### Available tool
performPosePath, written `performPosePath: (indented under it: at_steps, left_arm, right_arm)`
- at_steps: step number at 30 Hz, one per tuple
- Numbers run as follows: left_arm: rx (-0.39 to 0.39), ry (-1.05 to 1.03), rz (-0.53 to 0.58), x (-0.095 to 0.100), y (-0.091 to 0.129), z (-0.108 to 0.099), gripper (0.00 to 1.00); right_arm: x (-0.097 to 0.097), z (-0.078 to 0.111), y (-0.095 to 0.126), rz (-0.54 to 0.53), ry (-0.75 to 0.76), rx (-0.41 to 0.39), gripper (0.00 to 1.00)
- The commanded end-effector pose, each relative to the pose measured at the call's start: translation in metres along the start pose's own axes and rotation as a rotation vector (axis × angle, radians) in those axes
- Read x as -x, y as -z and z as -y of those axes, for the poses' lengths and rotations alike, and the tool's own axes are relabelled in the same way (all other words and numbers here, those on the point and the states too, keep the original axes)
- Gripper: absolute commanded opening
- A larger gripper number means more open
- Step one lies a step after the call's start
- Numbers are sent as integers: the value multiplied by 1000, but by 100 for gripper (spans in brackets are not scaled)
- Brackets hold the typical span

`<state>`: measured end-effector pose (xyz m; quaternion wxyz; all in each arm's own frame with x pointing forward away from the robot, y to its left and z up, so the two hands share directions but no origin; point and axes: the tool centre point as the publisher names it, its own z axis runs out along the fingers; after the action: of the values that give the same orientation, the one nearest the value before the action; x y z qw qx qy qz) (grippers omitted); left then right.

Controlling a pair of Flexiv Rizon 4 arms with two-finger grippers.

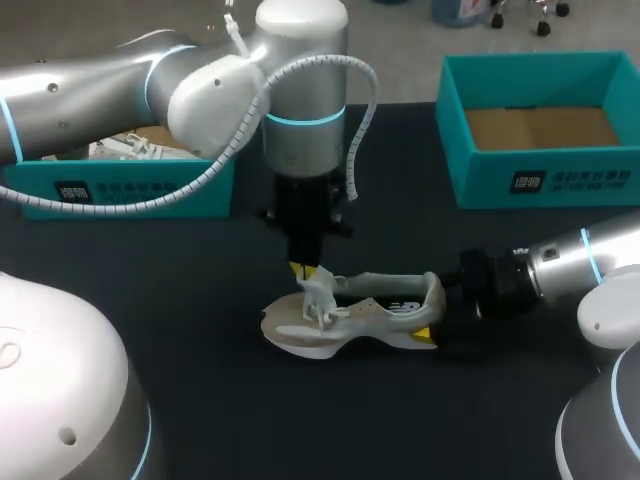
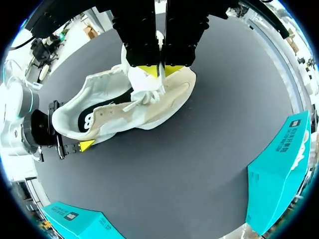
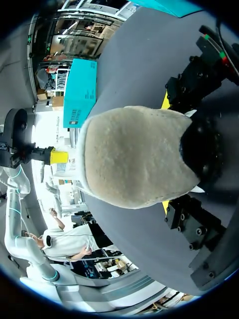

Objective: Take the shoe out of the shoebox, open the shoe tongue, remove and reinsert the insole, then place the shoe into the shoebox

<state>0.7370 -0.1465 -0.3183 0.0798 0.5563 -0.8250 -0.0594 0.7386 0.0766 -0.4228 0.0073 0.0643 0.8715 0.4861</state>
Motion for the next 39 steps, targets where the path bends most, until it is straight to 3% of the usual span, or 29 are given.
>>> performPosePath:
  at_steps: [1, 12, 18, 21, 22, 28, 29, 30, 33, 35, 36, 37, 39]
  left_arm:
    - [34, -49, -17, 4, -10, 3, 0]
    - [73, -30, 153, 19, -29, -5, 0]
    - [77, -13, 213, 19, -43, -4, 9]
    - [71, 13, 245, 18, -52, -1, 6]
    - [74, 25, 258, 19, -54, -1, 0]
    - [65, 56, 268, 22, -64, -1, 0]
    - [63, 59, 264, 22, -65, -2, 3]
    - [61, 60, 261, 22, -65, -2, 16]
    - [45, 53, 244, 19, -65, -6, 35]
    - [38, 54, 242, 20, -64, -8, 65]
    - [32, 54, 237, 19, -61, -10, 95]
    - [21, 53, 223, 19, -58, -12, 100]
    - [8, 51, 212, 18, -52, -15, 100]
  right_arm:
    - [-1, 0, -1, 2, -1, -5, 0]
    - [-1, 0, -1, 2, -1, -5, 0]
    - [-1, 0, -1, 2, -1, -5, 0]
    - [-1, 0, -1, 2, -1, -5, 0]
    - [-1, 0, -1, 2, -1, -5, 0]
    - [-1, 0, -1, 2, -1, -5, 0]
    - [-1, 0, -1, 2, -1, -5, 0]
    - [-1, 0, -1, 2, -1, -5, 0]
    - [-1, 0, -1, 2, -1, -5, 0]
    - [-1, 0, -1, 2, -1, -5, 0]
    - [-1, 0, -1, 2, -1, -5, 0]
    - [-1, 0, -1, 2, -1, -5, 0]
    - [-1, 0, -1, 2, -1, -5, 0]
